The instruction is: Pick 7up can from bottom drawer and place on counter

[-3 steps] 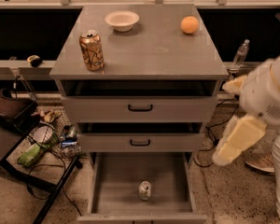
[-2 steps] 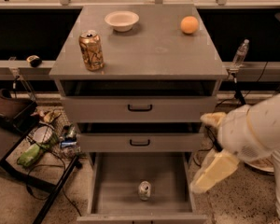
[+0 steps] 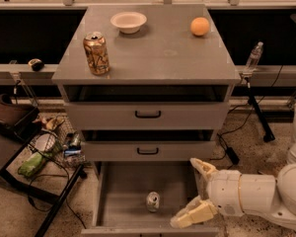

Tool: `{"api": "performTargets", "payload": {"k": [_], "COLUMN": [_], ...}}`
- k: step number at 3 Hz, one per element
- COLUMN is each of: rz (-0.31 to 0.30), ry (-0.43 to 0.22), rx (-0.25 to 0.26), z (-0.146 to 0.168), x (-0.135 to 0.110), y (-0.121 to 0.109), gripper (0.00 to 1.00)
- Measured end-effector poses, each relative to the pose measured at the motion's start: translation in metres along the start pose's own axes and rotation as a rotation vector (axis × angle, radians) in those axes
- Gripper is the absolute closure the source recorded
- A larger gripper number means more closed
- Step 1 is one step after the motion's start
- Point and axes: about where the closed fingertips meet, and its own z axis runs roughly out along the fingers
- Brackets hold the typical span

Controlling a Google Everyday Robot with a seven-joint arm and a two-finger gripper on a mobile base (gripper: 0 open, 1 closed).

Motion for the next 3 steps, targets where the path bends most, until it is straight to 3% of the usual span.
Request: {"api": "performTargets", "payload": {"k": [1, 2, 3], "rz": [0.041, 0.097, 0.098], "ry": [-0.165, -0.203, -0.204], "rx": [0.12, 0.177, 0.177], "z": [0.022, 0.039, 0.039], "x": [0.013, 0.039, 0.039], "y": [-0.039, -0.06, -0.06], "gripper": [0.0, 0.0, 0.0]}}
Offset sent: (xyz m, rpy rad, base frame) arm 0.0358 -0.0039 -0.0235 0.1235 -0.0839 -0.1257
